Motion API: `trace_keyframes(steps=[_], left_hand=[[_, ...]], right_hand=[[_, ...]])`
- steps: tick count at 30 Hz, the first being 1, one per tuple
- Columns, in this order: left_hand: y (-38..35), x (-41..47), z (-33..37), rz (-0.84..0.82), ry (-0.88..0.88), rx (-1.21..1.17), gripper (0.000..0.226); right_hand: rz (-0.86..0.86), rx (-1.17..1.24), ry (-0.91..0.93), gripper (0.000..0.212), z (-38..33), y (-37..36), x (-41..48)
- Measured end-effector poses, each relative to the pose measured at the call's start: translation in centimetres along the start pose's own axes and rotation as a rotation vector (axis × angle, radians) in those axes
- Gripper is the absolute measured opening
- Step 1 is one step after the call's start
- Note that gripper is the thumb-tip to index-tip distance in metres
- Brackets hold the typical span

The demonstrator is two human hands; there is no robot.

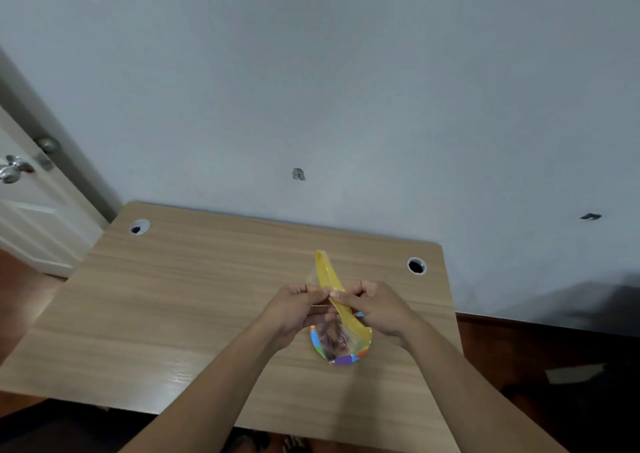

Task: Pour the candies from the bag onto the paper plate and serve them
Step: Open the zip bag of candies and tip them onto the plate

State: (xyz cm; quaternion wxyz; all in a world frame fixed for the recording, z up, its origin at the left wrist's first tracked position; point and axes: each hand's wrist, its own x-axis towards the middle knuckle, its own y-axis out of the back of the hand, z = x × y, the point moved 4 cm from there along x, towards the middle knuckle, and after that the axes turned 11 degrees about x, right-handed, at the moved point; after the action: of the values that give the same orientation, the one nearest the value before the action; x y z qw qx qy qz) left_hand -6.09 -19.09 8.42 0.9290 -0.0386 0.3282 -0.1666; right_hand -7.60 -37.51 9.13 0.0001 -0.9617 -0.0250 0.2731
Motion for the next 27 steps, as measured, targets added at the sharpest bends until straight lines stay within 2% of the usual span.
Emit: trace_keyframes(steps=[4,8,11,13,15,16,18,20,23,25,27], left_hand=[[0.0,0.8,-0.7,0.029,-0.006,0.020,0.033],[0.6,1.0,-0.6,0.077,-0.012,0.033,0.031],[1.7,0.8,0.0,0.163,-0.049,-0.002,0.048],[2.5,0.5,0.3,0.209,-0.093,0.060,0.058],[3.5,0.3,0.6,0.263,-0.116,0.169,0.054],[4.0,0.1,0.7,0.297,-0.108,0.225,0.043],[5.4,-0.2,1.2,0.396,-0.091,0.373,0.018],[6.6,-0.5,1.8,0.451,-0.096,0.580,0.017],[7.0,-1.1,2.2,0.383,-0.066,0.728,0.018],[7.1,-1.0,1.6,0.302,-0.041,0.734,0.015],[7.4,-0.8,0.8,0.195,-0.019,0.728,0.025]], right_hand=[[0.027,0.092,-0.020,0.019,0.1,-0.2,0.0],[0.131,0.093,-0.015,0.027,0.0,-0.2,0.3],[0.256,0.187,-0.033,0.024,0.1,0.4,0.6],[0.291,0.237,-0.021,0.019,-0.2,0.8,0.8],[0.334,0.073,0.033,0.030,-0.6,1.5,1.1],[0.350,-0.070,0.068,0.034,-0.9,1.8,1.3],[0.373,-0.308,0.136,0.029,-1.6,2.5,1.4],[0.382,-0.513,0.209,0.019,-2.5,3.1,1.4],[0.359,-0.768,0.316,0.011,-4.1,2.6,1.4],[0.332,-0.792,0.366,0.016,-4.8,1.8,1.4],[0.303,-0.772,0.399,0.020,-5.2,1.2,1.4]])
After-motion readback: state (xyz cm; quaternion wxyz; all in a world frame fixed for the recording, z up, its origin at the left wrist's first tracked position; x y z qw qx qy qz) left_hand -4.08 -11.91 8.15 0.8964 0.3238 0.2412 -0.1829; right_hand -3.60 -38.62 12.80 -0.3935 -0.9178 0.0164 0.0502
